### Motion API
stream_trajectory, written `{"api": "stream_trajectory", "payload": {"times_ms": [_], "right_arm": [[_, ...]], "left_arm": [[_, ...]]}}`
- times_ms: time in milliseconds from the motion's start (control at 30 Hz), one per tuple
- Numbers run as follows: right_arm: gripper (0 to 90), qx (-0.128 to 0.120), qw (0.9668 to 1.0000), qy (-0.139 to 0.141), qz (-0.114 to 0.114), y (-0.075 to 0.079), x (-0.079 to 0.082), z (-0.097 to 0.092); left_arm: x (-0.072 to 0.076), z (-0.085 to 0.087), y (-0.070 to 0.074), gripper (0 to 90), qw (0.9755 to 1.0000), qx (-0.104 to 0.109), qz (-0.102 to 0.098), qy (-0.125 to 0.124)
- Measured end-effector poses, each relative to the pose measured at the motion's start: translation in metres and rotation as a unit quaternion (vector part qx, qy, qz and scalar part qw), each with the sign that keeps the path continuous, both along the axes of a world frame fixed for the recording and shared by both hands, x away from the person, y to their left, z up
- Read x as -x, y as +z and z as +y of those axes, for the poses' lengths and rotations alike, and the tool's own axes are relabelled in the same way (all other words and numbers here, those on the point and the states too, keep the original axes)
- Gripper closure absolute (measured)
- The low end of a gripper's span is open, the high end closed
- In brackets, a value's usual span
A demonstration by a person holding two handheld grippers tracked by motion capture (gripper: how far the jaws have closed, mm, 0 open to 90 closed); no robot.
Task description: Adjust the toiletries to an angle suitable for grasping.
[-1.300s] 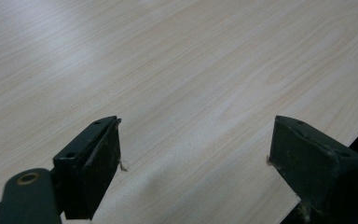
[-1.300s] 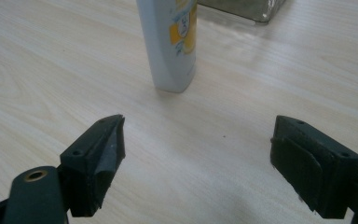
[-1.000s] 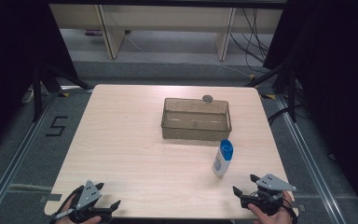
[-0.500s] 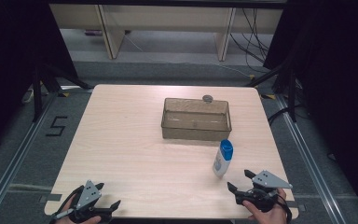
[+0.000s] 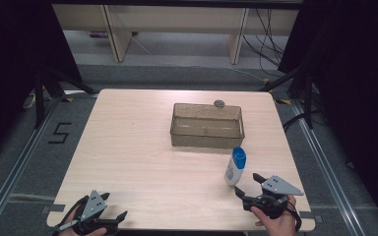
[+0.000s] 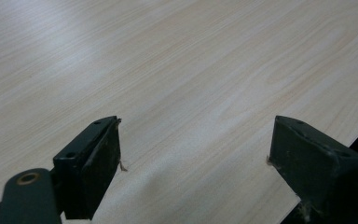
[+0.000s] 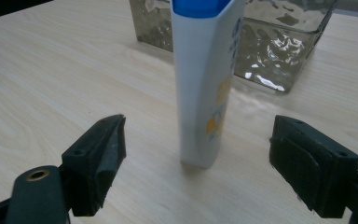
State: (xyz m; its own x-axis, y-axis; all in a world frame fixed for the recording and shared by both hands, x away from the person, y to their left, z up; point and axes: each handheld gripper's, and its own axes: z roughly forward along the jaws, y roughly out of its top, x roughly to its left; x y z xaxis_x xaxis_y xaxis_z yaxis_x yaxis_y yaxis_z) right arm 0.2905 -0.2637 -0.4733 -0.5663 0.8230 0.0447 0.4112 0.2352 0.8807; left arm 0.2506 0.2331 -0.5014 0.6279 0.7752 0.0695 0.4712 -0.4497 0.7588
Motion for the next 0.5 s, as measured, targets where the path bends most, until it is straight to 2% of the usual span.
{"api": "stream_trajectory", "payload": {"times_ms": [67, 100, 133, 167, 200, 233, 267, 333, 367, 400, 433, 467, 500], "right_arm": [[20.0, -0.003, 1.0000, -0.002, 0.003, 0.000, 0.000, 0.002], [20.1, 0.013, 0.9999, 0.003, -0.011, 0.001, -0.003, 0.004], [20.2, 0.003, 1.0000, 0.003, 0.001, 0.001, -0.002, 0.007], [20.3, 0.008, 0.9999, 0.007, -0.009, 0.001, -0.004, 0.007], [20.3, -0.003, 1.0000, 0.000, 0.003, 0.001, -0.003, 0.009], [20.3, -0.003, 1.0000, 0.000, 0.003, 0.001, -0.003, 0.009], [20.3, 0.008, 0.9998, 0.004, -0.015, 0.001, -0.007, 0.008], [20.4, 0.002, 1.0000, -0.007, -0.001, 0.001, -0.008, 0.011], [20.5, 0.012, 0.9999, 0.000, -0.012, 0.001, -0.011, 0.010], [20.8, 0.010, 0.9999, -0.001, -0.008, 0.001, -0.012, 0.010], [21.0, 0.012, 0.9998, -0.002, -0.015, 0.001, -0.013, 0.011], [21.1, 0.004, 1.0000, -0.005, -0.006, 0.000, -0.013, 0.013], [21.3, 0.015, 0.9997, -0.006, -0.015, 0.001, -0.015, 0.011]], "left_arm": [[0.000, 0.000, 0.000, 16.0, 1.0000, 0.003, 0.000, 0.001], [0.000, 0.000, 0.000, 16.0, 1.0000, 0.001, -0.001, 0.000], [0.000, 0.000, 0.000, 16.0, 1.0000, -0.001, -0.001, -0.002], [0.000, 0.000, 0.000, 16.0, 1.0000, -0.002, -0.001, -0.002], [0.000, 0.000, 0.000, 16.0, 1.0000, 0.001, -0.001, 0.000], [0.000, 0.000, 0.000, 16.0, 1.0000, 0.001, -0.001, 0.000], [0.000, 0.000, 0.000, 16.0, 1.0000, 0.001, 0.000, 0.001], [0.000, 0.000, 0.000, 16.0, 1.0000, 0.000, -0.001, -0.001], [0.000, 0.000, 0.000, 16.0, 1.0000, 0.002, 0.001, -0.004], [0.000, 0.000, 0.000, 16.0, 1.0000, 0.004, -0.001, -0.001], [0.000, 0.000, 0.000, 16.0, 1.0000, 0.001, 0.000, 0.001], [0.000, 0.000, 0.000, 16.0, 1.0000, -0.001, -0.001, -0.001], [0.000, 0.000, -0.001, 16.0, 1.0000, 0.007, 0.000, -0.001]]}}
